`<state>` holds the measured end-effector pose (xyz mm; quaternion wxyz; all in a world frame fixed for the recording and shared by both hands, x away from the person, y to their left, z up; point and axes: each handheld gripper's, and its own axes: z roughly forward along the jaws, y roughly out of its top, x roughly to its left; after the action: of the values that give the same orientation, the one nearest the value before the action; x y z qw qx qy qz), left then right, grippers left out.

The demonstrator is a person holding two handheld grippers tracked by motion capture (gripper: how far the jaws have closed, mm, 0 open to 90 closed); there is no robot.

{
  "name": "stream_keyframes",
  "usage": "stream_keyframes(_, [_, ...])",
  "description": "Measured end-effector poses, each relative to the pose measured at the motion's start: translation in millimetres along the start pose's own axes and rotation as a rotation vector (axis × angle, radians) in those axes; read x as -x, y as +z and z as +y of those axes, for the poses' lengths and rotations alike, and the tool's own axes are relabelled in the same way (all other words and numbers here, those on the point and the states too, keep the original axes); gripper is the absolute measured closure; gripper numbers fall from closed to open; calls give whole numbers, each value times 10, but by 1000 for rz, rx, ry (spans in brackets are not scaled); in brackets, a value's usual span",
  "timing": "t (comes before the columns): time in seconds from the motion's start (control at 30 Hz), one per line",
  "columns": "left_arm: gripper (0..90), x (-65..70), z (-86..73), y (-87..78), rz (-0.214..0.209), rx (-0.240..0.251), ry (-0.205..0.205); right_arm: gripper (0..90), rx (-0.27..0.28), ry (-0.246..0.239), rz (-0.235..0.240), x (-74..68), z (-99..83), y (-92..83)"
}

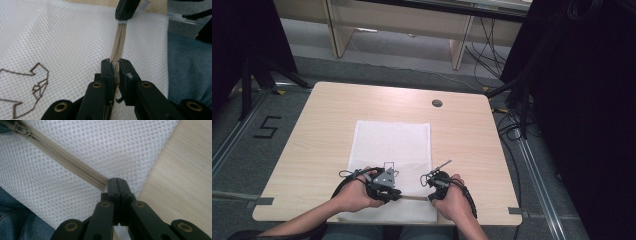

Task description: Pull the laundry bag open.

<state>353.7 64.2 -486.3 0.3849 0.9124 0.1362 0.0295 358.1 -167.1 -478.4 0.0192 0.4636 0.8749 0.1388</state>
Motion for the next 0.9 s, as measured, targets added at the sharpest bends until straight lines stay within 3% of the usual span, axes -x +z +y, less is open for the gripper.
stream_keyframes(0.03, [818,8,-3,2,-9,11,-14,900,1,3,-2,-3,1,1])
stream_keyframes(0.1, [818,10,-5,3,-8,13,-11,900,21,-35,9,13,0,-1])
stream_keyframes(0.23, [817,-4,-18,-27,-3,3,2,900,11,-12,9,-9,-5,-13])
stream_keyframes(0.4, [818,5,-41,-39,-9,19,-16,900,16,-7,11,-1,-1,-9])
stream_keyframes(0.43, [818,4,-40,-51,4,4,8,900,22,-9,12,2,-4,-4])
stream_keyframes(0.5, [818,5,-41,-57,-3,16,-6,900,15,7,9,-6,-4,-10])
stream_keyframes(0.7, [817,10,-54,-95,18,-8,33,900,15,6,23,-4,-7,-12])
stream_keyframes(0.9, [818,0,-79,-121,8,11,2,900,16,11,24,-1,-8,-7])
